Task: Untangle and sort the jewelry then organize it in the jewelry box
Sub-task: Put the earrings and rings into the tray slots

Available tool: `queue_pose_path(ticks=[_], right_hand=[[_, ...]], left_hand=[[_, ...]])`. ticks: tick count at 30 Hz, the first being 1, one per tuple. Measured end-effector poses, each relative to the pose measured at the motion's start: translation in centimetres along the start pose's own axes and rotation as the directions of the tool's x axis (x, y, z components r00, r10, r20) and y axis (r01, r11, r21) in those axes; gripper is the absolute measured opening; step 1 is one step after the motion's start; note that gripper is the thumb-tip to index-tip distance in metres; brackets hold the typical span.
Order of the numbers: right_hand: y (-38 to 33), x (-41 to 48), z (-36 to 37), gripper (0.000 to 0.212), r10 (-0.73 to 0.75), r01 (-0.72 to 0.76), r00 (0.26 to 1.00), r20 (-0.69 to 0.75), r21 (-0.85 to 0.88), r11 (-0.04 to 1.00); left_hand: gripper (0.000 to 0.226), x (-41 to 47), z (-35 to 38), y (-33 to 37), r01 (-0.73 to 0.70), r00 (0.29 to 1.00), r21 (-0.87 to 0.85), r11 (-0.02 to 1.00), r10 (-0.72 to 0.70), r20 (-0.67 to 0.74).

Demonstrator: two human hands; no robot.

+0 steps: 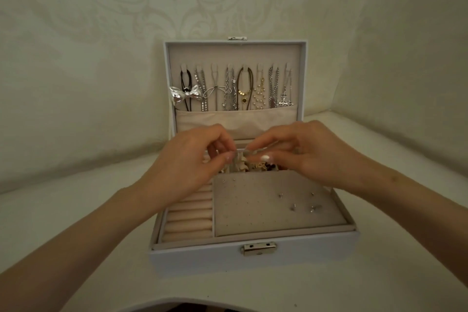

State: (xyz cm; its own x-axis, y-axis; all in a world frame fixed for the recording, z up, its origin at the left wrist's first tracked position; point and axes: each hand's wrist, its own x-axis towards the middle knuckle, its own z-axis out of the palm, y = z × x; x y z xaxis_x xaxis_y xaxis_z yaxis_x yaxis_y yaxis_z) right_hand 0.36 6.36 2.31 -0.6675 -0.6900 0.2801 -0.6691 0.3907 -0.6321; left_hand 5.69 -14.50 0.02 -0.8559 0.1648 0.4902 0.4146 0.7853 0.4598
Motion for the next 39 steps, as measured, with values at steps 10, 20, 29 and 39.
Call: queue_pose_path(ticks=[10, 20, 29, 39], right_hand=[[2.4, -1.7, -1.0, 0.028, 0.041, -0.048, 0.985, 0.166, 0.034, 0.998], [2.3, -1.1, 0.1, 0.012, -0.008, 0.007, 0.982, 0.191, 0.005, 1.0], [2.6, -0.5, -0.3, 0.022, 0.021, -0.004, 0.974, 0.224, -0.076, 0.997], [0.1, -0.3, 0.2, 0.018, 0.247, -0.227, 0.969, 0.023, 0.487, 0.843]], left_hand=[[0.021, 2.3, 2.3, 2.7, -0.096, 0.915, 0.039, 0.995, 0.073, 0.396], [0.029, 2.1, 1.5, 2.5, 0.048, 0.977, -0.02, 0.999, -0.043, 0.211], [0.02, 2.6, 0.0, 1.9, 0.093, 0.993, -0.066, 0.994, -0.088, 0.079], [0.032, 1.5, 2.0, 3.4, -0.167, 0.984, -0.082, 0.982, 0.161, -0.083]])
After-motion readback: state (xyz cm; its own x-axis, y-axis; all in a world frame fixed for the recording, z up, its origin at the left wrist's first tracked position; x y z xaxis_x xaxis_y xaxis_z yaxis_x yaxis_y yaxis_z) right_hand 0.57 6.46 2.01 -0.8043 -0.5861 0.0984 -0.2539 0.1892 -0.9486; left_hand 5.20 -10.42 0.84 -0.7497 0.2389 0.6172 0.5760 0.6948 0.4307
